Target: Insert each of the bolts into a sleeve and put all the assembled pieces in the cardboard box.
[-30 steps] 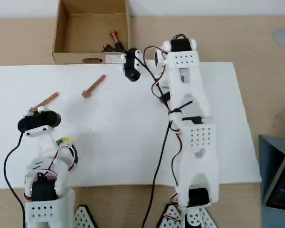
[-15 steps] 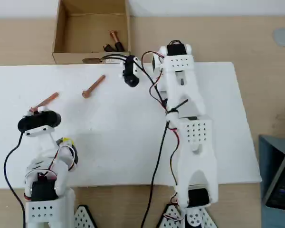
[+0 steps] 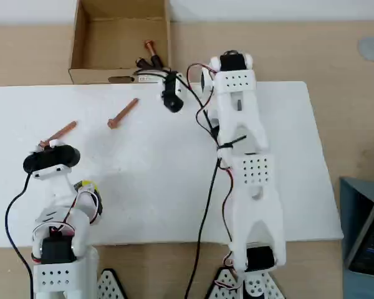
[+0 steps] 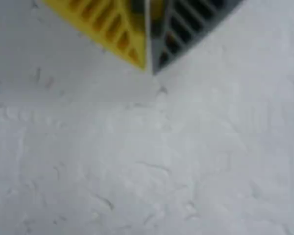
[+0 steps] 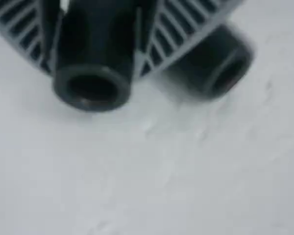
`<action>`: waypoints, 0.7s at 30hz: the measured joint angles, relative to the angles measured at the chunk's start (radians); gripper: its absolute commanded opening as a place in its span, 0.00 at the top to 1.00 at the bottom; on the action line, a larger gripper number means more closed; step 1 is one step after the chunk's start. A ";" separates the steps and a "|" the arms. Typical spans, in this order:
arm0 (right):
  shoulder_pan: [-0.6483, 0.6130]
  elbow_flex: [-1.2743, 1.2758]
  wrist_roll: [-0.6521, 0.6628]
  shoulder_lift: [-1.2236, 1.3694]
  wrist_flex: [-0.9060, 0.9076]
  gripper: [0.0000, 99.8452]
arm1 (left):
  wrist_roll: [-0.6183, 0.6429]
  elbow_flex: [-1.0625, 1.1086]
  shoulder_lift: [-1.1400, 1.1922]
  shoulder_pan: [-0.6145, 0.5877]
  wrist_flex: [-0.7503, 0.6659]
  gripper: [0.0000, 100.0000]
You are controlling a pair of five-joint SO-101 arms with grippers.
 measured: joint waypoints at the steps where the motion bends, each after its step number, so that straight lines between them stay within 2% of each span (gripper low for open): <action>1: -0.006 -0.037 -0.011 -0.002 0.011 0.99 | 0.000 0.000 0.000 0.000 0.000 1.00; 6: -0.025 -0.160 -0.084 -0.002 0.023 0.99 | 0.000 0.000 0.000 0.000 0.000 1.00; 12: -0.037 -0.172 -0.183 -0.035 0.026 0.99 | 0.000 0.000 0.000 0.000 0.000 1.00; 21: -0.038 0.140 -0.325 -0.425 0.026 0.99 | 0.000 0.000 0.000 0.000 0.000 1.00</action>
